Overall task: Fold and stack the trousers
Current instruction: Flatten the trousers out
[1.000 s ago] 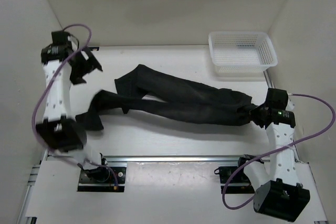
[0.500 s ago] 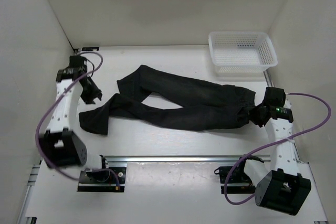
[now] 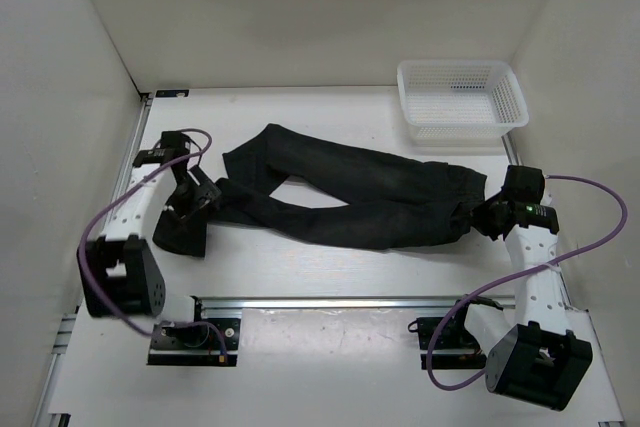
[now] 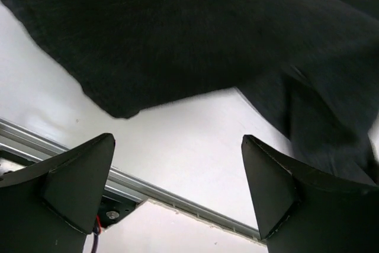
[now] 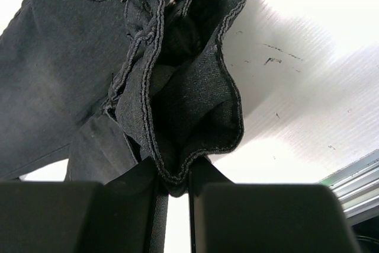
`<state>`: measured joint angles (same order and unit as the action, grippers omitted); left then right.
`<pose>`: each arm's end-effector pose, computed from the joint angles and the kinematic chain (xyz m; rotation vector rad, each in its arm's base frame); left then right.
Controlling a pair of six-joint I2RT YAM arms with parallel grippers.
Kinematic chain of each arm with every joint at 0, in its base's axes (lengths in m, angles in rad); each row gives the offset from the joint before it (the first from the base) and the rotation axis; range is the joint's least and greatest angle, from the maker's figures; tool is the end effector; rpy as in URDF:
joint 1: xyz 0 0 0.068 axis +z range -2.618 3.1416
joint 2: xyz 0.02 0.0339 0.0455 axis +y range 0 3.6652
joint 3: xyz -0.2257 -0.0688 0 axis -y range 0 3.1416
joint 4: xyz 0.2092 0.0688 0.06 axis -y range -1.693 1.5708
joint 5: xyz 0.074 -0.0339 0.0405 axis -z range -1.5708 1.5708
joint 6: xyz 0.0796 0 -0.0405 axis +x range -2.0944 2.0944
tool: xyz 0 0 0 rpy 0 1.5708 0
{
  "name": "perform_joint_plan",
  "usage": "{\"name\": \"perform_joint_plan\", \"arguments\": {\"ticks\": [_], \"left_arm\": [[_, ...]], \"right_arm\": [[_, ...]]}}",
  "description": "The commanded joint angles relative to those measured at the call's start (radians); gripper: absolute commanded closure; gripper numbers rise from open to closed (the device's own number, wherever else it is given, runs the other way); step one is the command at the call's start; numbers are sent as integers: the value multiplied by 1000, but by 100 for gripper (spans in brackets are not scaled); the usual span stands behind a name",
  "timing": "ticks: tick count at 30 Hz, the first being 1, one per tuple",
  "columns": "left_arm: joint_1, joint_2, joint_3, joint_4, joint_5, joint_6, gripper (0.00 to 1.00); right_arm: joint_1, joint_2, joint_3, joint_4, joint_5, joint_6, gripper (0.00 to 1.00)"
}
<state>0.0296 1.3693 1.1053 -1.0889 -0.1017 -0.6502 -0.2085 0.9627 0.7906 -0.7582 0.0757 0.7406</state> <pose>0.2252 0.0148 0.1884 -0.9831 2.7315 0.0437 0.1935 -0.0471 0.1991 1.1710 2.2108 0.1267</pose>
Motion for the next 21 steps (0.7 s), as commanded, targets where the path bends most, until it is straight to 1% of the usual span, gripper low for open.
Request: {"name": "perform_joint_plan", "arguments": {"ticks": [1,3,4,7,9,10,11,12,13,14,15,17,19,21], "left_arm": [[0,94,-9,56,-23,-40,0],[-11,143,1,66,-50,-55,0],[-11,157,1,76,-102,-66,0],[-11,217,-10,76,-182,-103,0],[-11,237,-19,76,-193,-118,0],[-11,237,-19,76,-193,-118,3],[-11,222,-9,55,-202,-118,11],[-11,171,2,38,-213,-118,26],[-11,134,13,21,-255,-118,47],[-11,95,36,6,-275,-118,89],[-11,20,50,-23,-292,-118,90],[-11,-41,88,-23,-311,-85,90],[0,-68,134,-46,-302,-54,90],[9,-68,240,-130,-302,-42,90]], "right_arm": [[-2,-15,21,31,-37,-3,100],[-2,-24,21,31,-37,-3,100],[-2,-24,21,31,-37,-3,100],[-2,-24,12,31,-47,6,100],[-2,-24,12,31,-47,6,100],[-2,-24,12,31,-47,6,100],[-2,-24,12,31,-47,6,100],[-2,-24,22,31,-47,6,100],[-2,-24,22,31,-47,6,100],[-2,-24,32,31,-34,6,100],[-2,-24,32,31,-34,6,100],[-2,-15,41,31,-34,6,100],[-2,-4,41,31,-34,6,100],[-2,-4,41,31,-34,6,100]]}}
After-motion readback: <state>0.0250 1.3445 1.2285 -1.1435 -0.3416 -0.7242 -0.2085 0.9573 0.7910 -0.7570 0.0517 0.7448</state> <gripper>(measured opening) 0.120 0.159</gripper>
